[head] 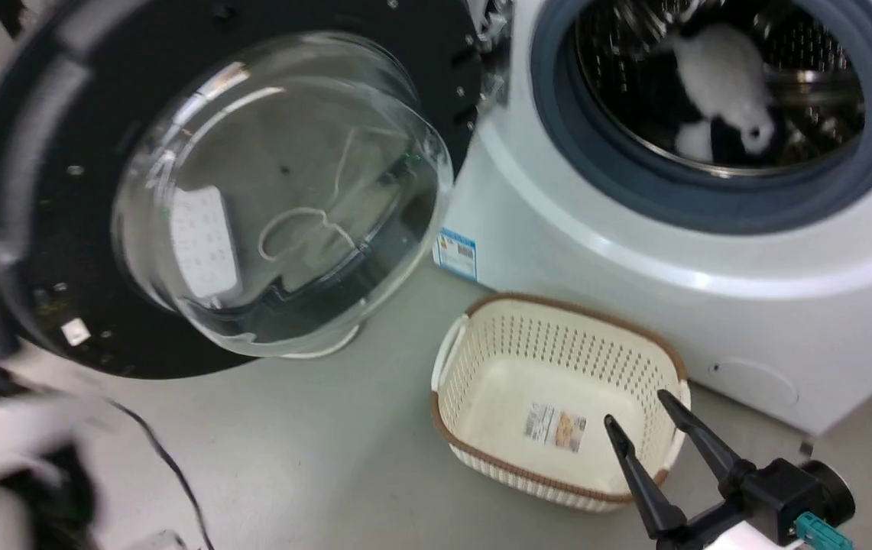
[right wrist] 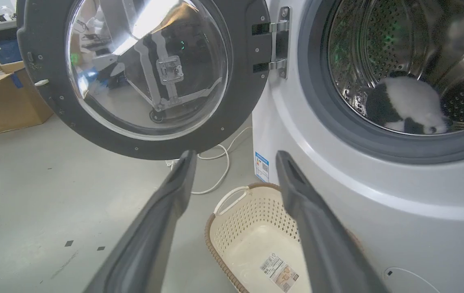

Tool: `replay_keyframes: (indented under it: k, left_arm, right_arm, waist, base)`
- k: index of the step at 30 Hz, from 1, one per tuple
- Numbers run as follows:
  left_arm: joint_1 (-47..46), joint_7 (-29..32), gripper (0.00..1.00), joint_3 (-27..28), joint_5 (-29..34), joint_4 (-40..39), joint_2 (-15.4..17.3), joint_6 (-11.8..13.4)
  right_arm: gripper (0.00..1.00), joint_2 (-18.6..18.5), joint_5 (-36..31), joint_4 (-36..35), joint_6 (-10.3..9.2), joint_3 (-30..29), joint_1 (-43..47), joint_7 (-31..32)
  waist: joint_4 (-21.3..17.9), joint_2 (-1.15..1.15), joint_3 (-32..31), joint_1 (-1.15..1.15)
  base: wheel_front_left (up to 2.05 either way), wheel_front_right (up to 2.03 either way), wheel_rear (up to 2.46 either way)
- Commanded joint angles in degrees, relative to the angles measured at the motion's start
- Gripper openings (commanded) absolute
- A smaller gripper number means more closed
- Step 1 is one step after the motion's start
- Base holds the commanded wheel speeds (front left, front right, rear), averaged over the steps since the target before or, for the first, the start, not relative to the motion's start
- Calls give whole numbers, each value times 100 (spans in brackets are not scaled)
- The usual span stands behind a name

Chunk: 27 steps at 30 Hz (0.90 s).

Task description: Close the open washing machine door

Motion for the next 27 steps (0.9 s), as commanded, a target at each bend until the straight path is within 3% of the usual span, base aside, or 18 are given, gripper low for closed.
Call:
replay_keyframes:
  k: [1,6,10,14,18,27]
  left_arm:
    - [-271,-44,0,222,-298,89,64,-15]
    - [-1502,567,0,1291,-1415,1018,930,87]
    - [-2542,1344,0,2044,-2437,2109,1470,485]
    - [-3121,2182,0,2325,-2928,3130,2044,818]
    - [-3390,3253,0,2375,-3461,3890,2205,1063]
    - [-3235,4648,0,2342,-4180,4367,2093,964]
  right_arm:
    - [100,-85,29,-30,4,30,-31,-51]
    - [100,-256,147,-80,4,17,-217,-110]
    - [100,-360,217,-80,4,81,-321,-158]
    - [100,-431,283,-64,5,163,-420,-206]
    - [100,-474,322,-56,5,171,-463,-208]
    - [100,-479,354,9,5,210,-387,-208]
  waist:
    - [-133,0,209,-1]
    - [-258,0,509,-1]
    - [-329,0,658,-1]
    - [-415,0,770,-1]
    - [-506,0,813,-1]
    - [-575,0,729,-1]
  base:
    - [0,0,0]
    - [0,0,0]
    - [0,0,0]
    - [0,0,0]
    - [0,0,0]
    - [0,0,0]
